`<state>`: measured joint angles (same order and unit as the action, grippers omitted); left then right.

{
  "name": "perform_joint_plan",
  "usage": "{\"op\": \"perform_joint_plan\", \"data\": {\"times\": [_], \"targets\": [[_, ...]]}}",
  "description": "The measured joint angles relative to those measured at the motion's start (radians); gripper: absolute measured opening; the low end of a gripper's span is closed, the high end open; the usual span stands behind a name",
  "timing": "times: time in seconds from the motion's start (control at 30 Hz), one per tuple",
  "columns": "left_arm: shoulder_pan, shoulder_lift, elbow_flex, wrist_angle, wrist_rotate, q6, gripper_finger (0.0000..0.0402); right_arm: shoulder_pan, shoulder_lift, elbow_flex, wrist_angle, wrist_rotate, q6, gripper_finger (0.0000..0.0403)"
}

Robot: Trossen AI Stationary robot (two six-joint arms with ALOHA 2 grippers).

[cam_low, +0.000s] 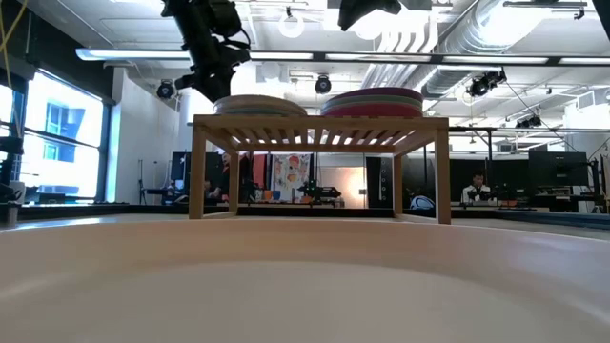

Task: Place and stack plates onto a shelf
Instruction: Stack the white plate on top of the gray plate on the shelf

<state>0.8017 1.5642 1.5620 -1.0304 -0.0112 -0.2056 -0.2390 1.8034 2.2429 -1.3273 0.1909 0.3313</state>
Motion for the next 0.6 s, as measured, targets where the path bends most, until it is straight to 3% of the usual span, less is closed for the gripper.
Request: {"op": "perform_joint_plan", "data": {"times": [0.17, 0.37, 0.6], "targets": [[-0.001, 0.0, 0.0, 0.003, 0.066, -0.001, 0.0076, 0.0, 0.0, 0.0, 0.0, 0.0, 0.0, 0.0042], [-0.026, -0.008, -0.002, 0.051, 0.233, 0.025, 0.0076, 0.0, 0.0, 0.0, 0.0, -0.006, 0.0, 0.0042], [-0.109, -0.006, -0.01, 0.042, 0.239, 0.07, 0.0076, 0.0, 0.0, 0.0, 0.0, -0.009, 0.0, 0.0042]]}}
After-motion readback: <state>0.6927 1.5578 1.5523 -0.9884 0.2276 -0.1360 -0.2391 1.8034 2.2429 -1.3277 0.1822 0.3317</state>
